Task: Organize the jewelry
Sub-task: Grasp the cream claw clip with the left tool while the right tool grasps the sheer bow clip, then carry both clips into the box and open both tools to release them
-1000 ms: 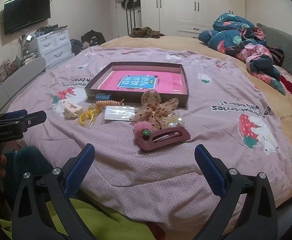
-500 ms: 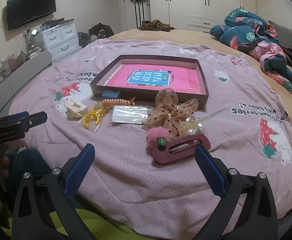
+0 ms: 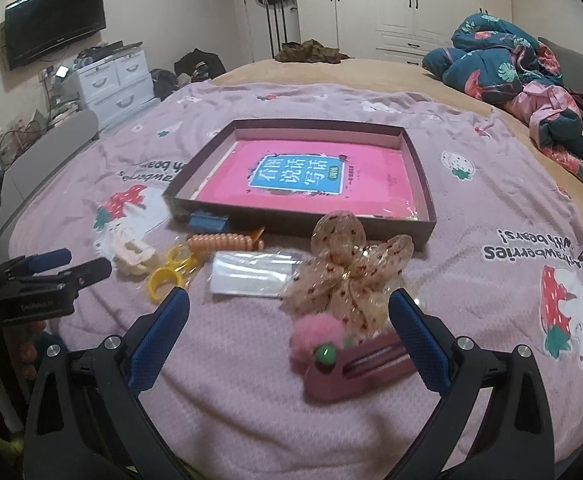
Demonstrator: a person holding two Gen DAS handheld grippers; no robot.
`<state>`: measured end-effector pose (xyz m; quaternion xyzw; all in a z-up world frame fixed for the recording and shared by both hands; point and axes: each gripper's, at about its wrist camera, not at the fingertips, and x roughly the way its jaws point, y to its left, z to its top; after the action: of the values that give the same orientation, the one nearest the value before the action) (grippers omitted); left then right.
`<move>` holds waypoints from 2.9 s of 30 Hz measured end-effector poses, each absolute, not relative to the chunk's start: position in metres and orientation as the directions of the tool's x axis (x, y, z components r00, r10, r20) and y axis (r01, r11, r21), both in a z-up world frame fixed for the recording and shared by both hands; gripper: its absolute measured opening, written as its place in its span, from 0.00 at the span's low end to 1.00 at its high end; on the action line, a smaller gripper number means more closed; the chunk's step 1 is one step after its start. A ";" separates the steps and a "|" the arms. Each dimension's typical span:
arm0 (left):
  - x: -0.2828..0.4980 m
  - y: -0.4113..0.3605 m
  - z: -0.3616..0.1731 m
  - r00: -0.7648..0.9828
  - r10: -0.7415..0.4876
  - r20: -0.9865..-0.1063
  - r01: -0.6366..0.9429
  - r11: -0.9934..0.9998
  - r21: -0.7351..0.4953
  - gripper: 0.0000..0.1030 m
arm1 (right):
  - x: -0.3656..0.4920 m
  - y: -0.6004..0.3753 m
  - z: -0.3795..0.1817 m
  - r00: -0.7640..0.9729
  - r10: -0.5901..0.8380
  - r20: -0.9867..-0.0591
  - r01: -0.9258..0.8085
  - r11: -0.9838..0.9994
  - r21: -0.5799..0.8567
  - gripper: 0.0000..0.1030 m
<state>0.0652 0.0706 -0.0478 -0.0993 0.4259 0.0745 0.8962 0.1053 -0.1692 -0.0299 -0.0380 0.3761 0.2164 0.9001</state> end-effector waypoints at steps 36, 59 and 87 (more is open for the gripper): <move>0.109 0.068 -0.063 0.616 -0.052 -0.786 -0.117 0.981 -0.156 0.36 | 0.195 -0.194 -0.073 0.566 0.342 -0.750 -0.360 0.921 0.148 0.09; 0.118 0.070 -0.012 0.678 -0.044 -0.733 -0.123 0.977 -0.172 0.28 | 0.196 -0.231 -0.020 0.675 0.387 -0.629 -0.359 0.916 0.178 0.05; 0.266 0.020 -0.025 0.643 -0.070 -0.762 -0.060 0.988 -0.142 0.27 | 0.288 -0.232 -0.007 0.673 0.381 -0.634 -0.356 0.918 0.174 0.05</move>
<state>0.2657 0.0201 -0.0249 -0.0773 0.4223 -0.0027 0.9031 0.2878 -0.2322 -0.0073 0.0177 0.3505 0.2014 0.9145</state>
